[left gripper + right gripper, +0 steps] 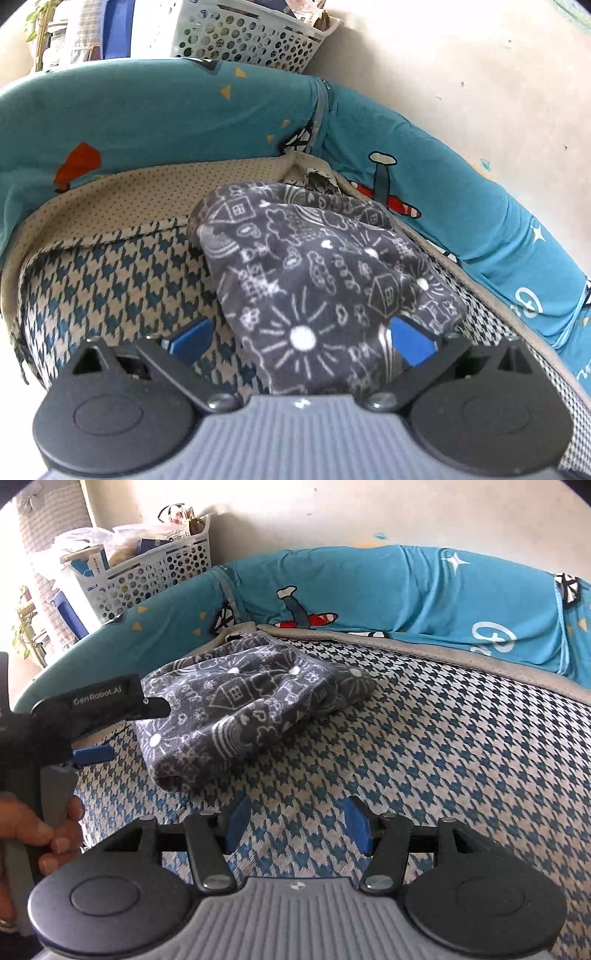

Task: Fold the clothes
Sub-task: 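Lower the folded jacket onto the mattress and open both tools, then pull both tools back from the folded jacket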

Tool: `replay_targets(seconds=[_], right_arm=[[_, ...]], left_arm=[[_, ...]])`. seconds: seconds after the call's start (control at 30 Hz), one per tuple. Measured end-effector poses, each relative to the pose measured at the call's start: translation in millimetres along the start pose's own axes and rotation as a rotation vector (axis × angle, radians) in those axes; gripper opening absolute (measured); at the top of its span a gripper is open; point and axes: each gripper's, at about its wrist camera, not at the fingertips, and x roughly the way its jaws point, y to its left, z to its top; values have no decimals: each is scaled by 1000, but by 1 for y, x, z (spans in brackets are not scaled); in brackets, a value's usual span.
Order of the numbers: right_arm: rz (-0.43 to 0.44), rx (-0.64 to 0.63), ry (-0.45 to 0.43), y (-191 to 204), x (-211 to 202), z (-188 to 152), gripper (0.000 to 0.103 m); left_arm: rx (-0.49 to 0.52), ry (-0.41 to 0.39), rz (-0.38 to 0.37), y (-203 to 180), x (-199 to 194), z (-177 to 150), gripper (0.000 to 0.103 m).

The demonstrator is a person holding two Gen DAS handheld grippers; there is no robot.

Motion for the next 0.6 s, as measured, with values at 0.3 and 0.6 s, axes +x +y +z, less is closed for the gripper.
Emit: replay_targets(seconds=[0.3,0.6], right_arm=[[-38,-39,6,6,-28,-4,55],[9,-113,30,10,-38,-4,56]], left_arm=[[-28,13,-29,0,-12,-10,103],[13,25,-18,-13,-11,-17,103]])
